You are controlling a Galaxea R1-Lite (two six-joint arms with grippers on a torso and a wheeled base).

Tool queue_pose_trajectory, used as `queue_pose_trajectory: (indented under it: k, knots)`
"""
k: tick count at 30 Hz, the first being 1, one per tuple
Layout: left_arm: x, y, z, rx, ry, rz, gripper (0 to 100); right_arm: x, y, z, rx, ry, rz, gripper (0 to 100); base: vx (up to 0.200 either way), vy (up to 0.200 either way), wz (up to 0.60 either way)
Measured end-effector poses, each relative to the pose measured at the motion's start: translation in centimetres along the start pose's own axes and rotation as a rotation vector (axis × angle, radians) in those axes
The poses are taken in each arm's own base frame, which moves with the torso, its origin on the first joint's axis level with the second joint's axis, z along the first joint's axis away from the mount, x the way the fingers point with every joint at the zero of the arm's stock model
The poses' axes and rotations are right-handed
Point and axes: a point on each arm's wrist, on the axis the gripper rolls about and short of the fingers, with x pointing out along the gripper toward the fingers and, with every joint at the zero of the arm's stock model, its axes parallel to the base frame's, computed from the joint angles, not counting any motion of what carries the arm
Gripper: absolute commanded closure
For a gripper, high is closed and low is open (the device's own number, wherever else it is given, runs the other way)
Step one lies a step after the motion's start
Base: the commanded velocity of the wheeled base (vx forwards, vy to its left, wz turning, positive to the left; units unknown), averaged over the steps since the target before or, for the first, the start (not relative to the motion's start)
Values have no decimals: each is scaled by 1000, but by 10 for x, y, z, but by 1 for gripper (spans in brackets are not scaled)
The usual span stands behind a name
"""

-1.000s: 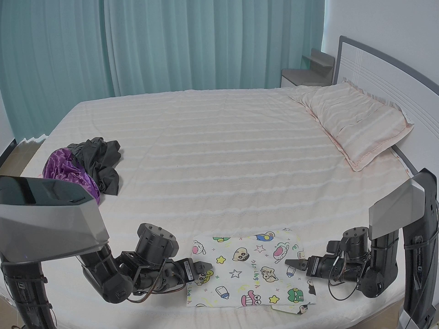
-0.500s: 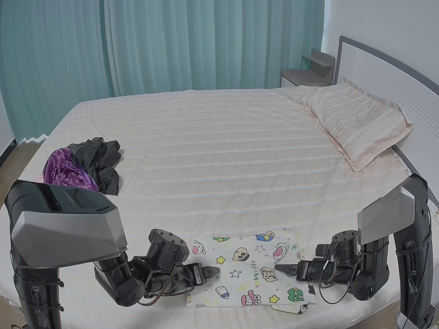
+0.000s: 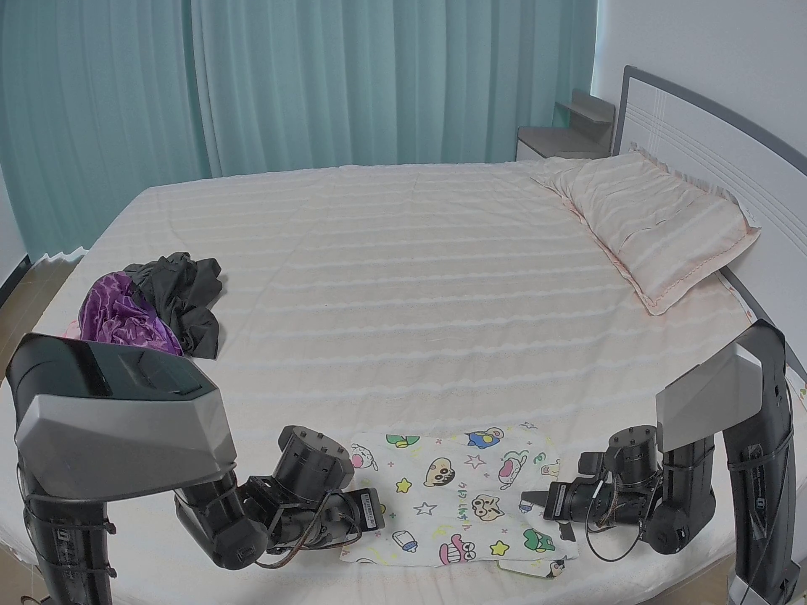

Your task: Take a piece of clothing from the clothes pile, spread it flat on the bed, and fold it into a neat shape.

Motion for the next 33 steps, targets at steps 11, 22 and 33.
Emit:
queue_pose_trajectory:
  k: [11, 22, 33]
  knots:
    - [-10, -2, 6, -74, -27, -16, 100, -3, 8, 6, -15, -27, 23, 100, 0, 0, 0]
    - [-16, 1, 6, -115, -29, -8, 100, -2, 9, 8, -22, -32, 31, 100, 0, 127, 0]
    - [-21, 3, 5, -120, -27, -3, 100, -1, 11, 8, -25, -34, 36, 100, 0, 200, 0]
